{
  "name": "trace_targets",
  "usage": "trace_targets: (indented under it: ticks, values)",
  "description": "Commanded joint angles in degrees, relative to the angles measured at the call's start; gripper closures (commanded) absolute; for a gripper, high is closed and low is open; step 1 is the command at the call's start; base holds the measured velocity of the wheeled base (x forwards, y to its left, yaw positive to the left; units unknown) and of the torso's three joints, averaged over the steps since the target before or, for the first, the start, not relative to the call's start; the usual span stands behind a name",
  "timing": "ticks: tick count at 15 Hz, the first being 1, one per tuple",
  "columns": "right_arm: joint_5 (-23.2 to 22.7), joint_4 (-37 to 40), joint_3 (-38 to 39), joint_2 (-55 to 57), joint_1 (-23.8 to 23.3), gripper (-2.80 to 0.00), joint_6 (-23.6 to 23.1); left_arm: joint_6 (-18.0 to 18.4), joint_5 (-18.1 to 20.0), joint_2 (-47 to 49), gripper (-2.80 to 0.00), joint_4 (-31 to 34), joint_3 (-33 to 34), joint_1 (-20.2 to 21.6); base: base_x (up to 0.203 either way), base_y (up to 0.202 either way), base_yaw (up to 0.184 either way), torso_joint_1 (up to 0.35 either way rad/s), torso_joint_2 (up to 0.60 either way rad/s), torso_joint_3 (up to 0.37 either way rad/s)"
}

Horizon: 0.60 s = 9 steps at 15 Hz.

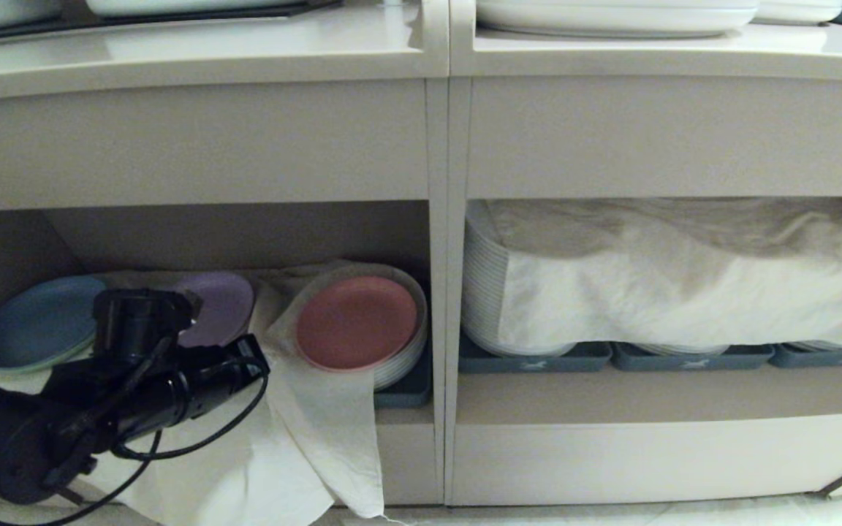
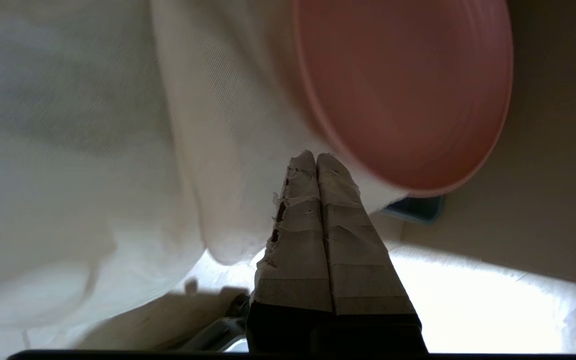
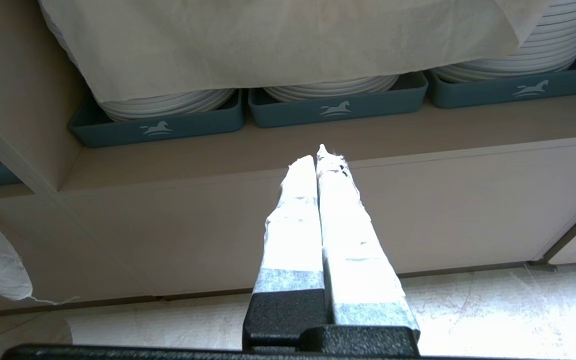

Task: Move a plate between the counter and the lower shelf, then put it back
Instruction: Pick up the plate in the cupboard

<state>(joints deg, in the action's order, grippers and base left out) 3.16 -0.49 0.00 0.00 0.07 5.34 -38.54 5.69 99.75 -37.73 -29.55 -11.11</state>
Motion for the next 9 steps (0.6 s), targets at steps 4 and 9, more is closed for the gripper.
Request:
trace_targets:
  ticks: [4, 9]
  values:
    - [0.0, 0.0, 0.0, 0.0, 0.0, 0.00, 0.0, -1.0, 0.0, 4.7, 0.00, -0.2, -4.1, -0.1, 0.000, 0.000, 0.000, 0.000, 0.00, 0.000]
    - [0.0, 0.0, 0.0, 0.0, 0.0, 0.00, 0.0, -1.4, 0.0, 6.4, 0.00, -0.3, -5.0, -0.5, 0.000, 0.000, 0.000, 0.000, 0.00, 0.000]
